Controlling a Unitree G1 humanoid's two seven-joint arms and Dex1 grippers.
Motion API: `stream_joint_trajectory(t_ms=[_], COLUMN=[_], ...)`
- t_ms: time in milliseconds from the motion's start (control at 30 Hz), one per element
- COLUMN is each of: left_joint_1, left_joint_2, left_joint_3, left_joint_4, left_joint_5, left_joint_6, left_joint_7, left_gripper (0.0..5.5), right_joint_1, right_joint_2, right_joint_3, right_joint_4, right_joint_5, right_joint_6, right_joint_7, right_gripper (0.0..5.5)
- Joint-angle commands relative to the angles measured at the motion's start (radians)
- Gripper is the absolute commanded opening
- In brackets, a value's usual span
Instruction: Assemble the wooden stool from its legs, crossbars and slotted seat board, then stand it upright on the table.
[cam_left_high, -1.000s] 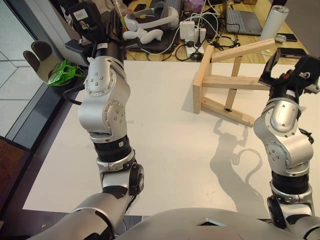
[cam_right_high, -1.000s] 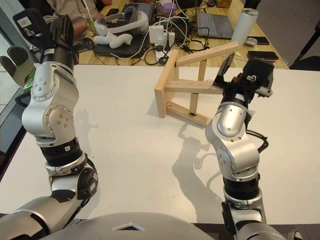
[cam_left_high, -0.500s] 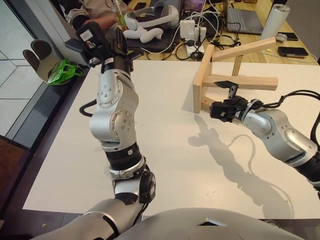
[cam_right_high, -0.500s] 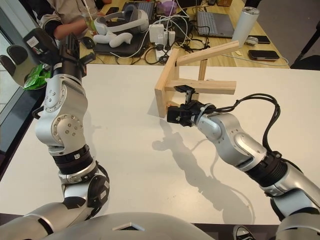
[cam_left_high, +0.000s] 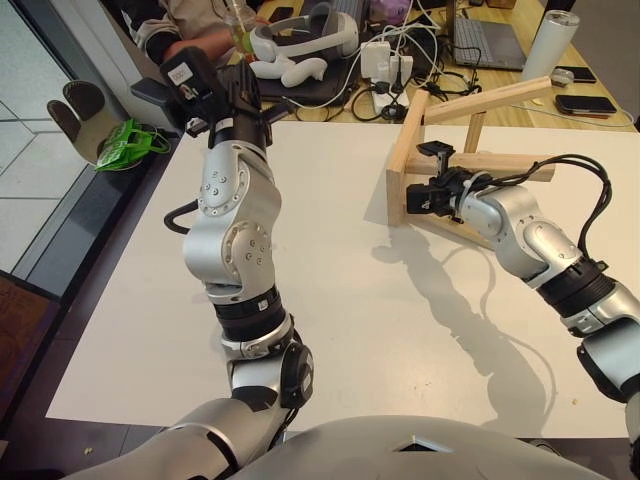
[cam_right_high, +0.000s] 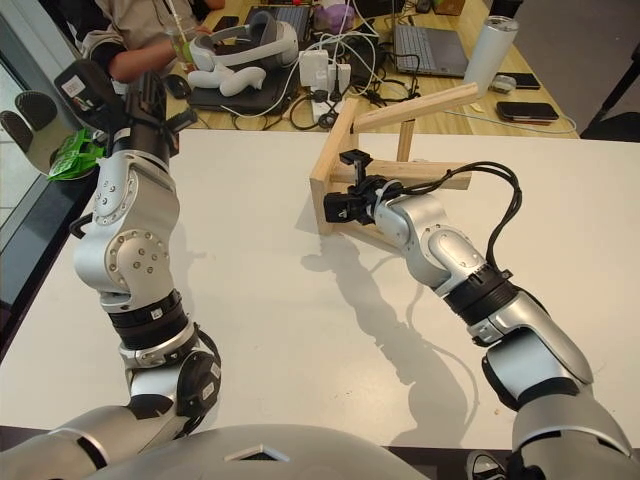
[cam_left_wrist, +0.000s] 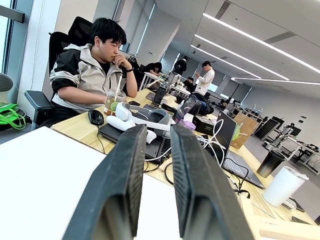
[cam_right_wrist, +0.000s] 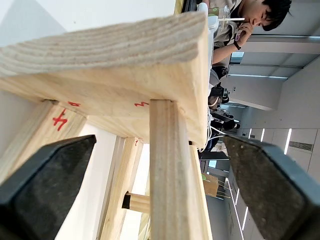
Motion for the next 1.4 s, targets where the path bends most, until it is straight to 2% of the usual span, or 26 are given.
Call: stream_joint_trajectory(t_ms=[33,333,667,1000,1400], left_joint_1=[-0.011,-0.019,-0.031,-0.038,-0.048], left_joint_2=[0.012,0.019,0.023,0.029,0.044], left_joint_3=[-0.003,-0.002,0.000,0.000,-0.001], left_joint_4=[0.013,0.023,0.037,0.046,0.056], left_joint_5=[-0.004,-0.002,-0.002,0.000,0.006], left_joint_6=[0.018,0.019,0.012,0.006,-0.006], left_joint_7=[-0.010,-0.016,-0.020,-0.028,-0.033], left_gripper=[0.85,0.85,0.85,0.85,0.85], right_joint_1=[-0.003,0.005,0.044,0.075,0.112], right_joint_2=[0.045,0.105,0.156,0.230,0.461], right_joint_3=[-0.037,-0.081,-0.143,-0.250,-0.464], right_joint_4=[0.063,0.105,0.048,-0.014,-0.100], right_joint_5=[-0.040,-0.065,-0.042,0.002,0.253], right_joint_6=[0.006,0.021,0.063,0.033,0.115], right_joint_7=[-0.030,-0.019,-0.002,-0.071,-0.125], right_gripper=[4.69,3.01,1.50,1.42,1.42])
